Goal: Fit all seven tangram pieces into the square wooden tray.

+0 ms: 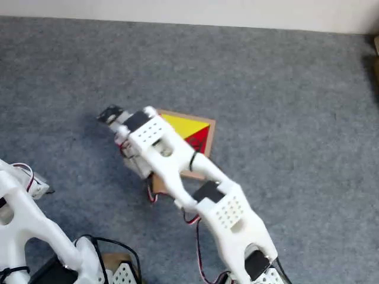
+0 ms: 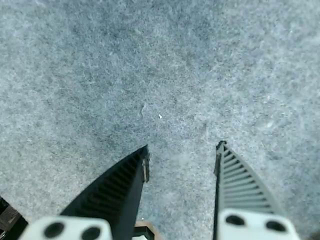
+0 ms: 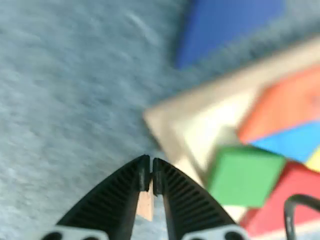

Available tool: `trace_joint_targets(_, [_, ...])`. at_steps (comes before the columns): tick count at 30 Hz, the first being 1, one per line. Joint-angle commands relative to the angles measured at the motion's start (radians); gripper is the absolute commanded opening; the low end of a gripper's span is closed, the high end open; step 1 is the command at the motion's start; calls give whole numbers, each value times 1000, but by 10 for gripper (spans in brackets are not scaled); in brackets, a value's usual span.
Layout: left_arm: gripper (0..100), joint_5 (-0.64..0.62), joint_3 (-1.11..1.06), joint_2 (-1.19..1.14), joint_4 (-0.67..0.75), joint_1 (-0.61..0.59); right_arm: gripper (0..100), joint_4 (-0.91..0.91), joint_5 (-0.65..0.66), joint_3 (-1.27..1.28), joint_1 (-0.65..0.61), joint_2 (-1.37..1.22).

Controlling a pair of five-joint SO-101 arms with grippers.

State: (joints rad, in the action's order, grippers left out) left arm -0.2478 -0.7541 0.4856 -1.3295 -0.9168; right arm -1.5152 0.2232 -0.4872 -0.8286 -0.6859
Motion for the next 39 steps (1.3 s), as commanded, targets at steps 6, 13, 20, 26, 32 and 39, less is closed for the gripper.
trace_joint_targets(6, [217, -8, 48, 24, 9, -12, 5, -97, 9, -38, 174, 168])
trace_joint_targets(13, [217, -8, 48, 25, 9, -12, 5, -99, 117, 211, 338, 433])
trace_joint_targets(20, [217, -8, 48, 25, 9, -10, 5, 102, 187, 604, 447, 736])
trace_joint_targets(26, [217, -8, 50, 25, 9, -10, 7, 309, 184, 883, 329, 952])
trace_joint_targets(32, [217, -8, 48, 25, 9, -10, 151, 398, -28, 995, 173, 940])
trace_joint_targets(39, [217, -6, 48, 21, 9, -10, 209, 400, -229, 944, -22, 776])
